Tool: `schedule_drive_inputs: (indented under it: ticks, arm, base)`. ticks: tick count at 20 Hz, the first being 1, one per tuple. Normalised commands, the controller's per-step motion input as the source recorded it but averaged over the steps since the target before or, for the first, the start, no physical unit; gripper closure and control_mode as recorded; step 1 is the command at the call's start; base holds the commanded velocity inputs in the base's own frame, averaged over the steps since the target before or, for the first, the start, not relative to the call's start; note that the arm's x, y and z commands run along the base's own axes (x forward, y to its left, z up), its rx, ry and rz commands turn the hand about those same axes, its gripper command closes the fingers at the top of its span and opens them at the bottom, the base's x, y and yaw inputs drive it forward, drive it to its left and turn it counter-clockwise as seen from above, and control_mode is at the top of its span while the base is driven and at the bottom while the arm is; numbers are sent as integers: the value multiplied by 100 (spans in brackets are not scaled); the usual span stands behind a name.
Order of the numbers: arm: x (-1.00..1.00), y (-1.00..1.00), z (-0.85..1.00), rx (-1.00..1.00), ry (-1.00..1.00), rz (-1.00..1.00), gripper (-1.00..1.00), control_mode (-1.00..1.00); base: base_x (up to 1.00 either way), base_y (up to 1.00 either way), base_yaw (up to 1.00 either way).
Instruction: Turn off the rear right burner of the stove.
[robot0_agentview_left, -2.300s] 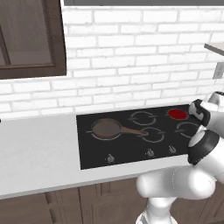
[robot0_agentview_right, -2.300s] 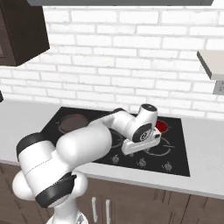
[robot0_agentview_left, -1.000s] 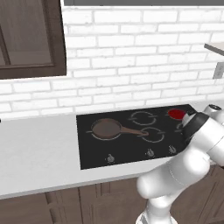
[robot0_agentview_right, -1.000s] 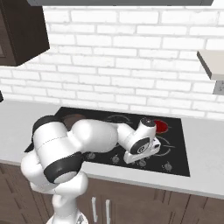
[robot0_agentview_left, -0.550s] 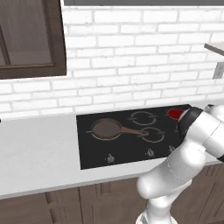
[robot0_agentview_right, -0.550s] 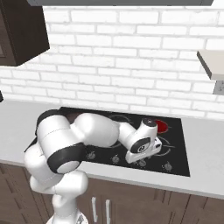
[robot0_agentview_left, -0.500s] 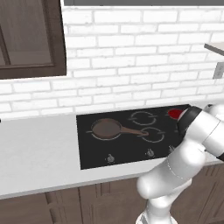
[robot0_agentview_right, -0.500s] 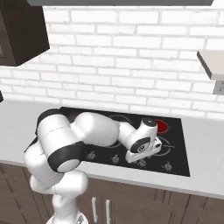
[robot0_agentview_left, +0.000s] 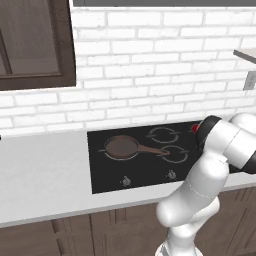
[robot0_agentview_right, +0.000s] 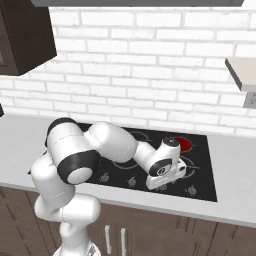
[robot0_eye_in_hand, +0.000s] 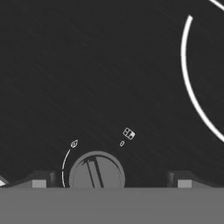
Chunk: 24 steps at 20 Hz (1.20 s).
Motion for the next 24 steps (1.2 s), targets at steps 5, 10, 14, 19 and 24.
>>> schedule_drive_inputs:
  ticks: [5, 10, 14, 19, 24]
  arm:
    - [-7, 0, -1, 0, 0, 1, -100, -100]
    - [0, 0, 0, 0, 0, 0, 100, -100]
    - [4, 2, 0, 0, 0, 0, 100, -100]
    - [23, 12, 0, 0, 2, -4, 100, -100]
    - [26, 18, 0, 0, 0, -26, 100, -100]
  base:
    - [0, 0, 0]
    - [0, 0, 0]
    - [0, 0, 0]
    - [0, 0, 0]
    - [0, 0, 0]
